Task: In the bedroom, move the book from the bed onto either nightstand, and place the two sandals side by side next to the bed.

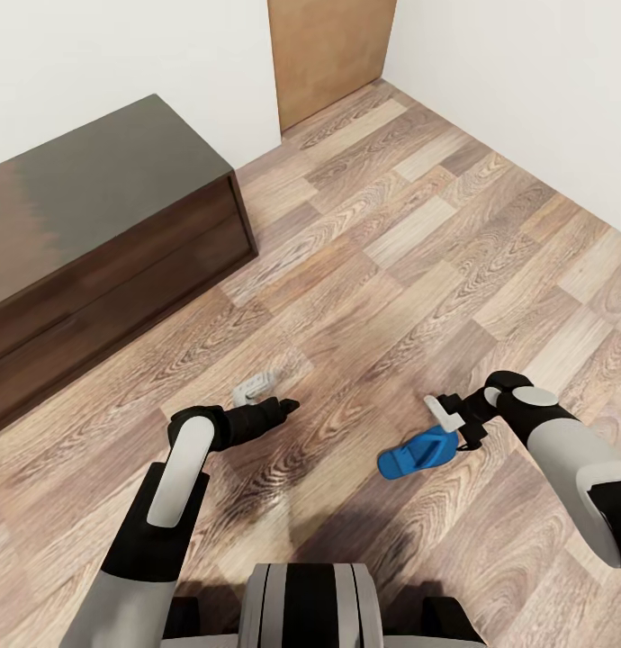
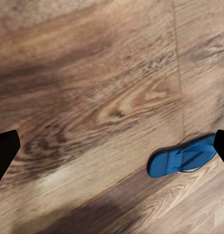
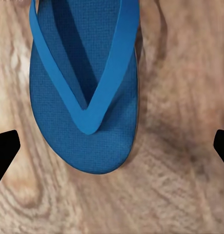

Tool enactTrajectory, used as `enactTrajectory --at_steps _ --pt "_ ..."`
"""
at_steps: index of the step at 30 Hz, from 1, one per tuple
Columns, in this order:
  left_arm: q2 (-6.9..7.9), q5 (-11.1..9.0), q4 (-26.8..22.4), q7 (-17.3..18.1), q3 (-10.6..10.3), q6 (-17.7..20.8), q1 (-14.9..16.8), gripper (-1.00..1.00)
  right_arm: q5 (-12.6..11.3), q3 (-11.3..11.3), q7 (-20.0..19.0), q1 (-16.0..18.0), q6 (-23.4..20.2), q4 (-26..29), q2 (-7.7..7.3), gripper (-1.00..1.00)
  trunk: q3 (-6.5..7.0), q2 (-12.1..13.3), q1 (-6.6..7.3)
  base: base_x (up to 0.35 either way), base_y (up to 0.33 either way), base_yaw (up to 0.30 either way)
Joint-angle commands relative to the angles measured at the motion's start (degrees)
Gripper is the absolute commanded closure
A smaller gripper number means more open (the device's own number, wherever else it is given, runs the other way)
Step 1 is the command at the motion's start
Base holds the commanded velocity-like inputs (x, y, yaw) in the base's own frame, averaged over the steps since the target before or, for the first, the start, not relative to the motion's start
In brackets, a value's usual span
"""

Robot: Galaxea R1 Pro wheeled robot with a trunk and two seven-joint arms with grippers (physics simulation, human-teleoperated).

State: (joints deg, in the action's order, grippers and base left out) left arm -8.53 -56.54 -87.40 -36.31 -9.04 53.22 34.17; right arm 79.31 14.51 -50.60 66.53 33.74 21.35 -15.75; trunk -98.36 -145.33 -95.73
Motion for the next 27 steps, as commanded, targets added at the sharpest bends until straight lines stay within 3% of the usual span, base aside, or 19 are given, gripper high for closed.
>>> enactTrajectory --at_steps 1,7,27 --pt "-0.01 -0.57 -0.05 -0.6 -0.01 0.07 0.03 -1.0 0.15 0.07 0.02 -0.01 0.21 0.12 -0.03 -1.0 -0.03 -0.01 0.01 0.0 0.0 0.0" --pt "0.0 -0.57 -0.09 -0.6 -0.01 0.05 0.02 -1.0 0.09 -0.04 0.17 -0.06 0.26 0.29 -0.11 -1.0 -0.03 -0.01 0.01 0.0 0.0 0.0" --pt "0.08 -0.59 -0.11 -0.56 -0.01 0.04 0.0 -1.0 0.07 -0.11 0.24 -0.08 0.28 0.52 -0.21 -1.0 -4.24 -0.27 -0.48 0.0 0.0 0.0"
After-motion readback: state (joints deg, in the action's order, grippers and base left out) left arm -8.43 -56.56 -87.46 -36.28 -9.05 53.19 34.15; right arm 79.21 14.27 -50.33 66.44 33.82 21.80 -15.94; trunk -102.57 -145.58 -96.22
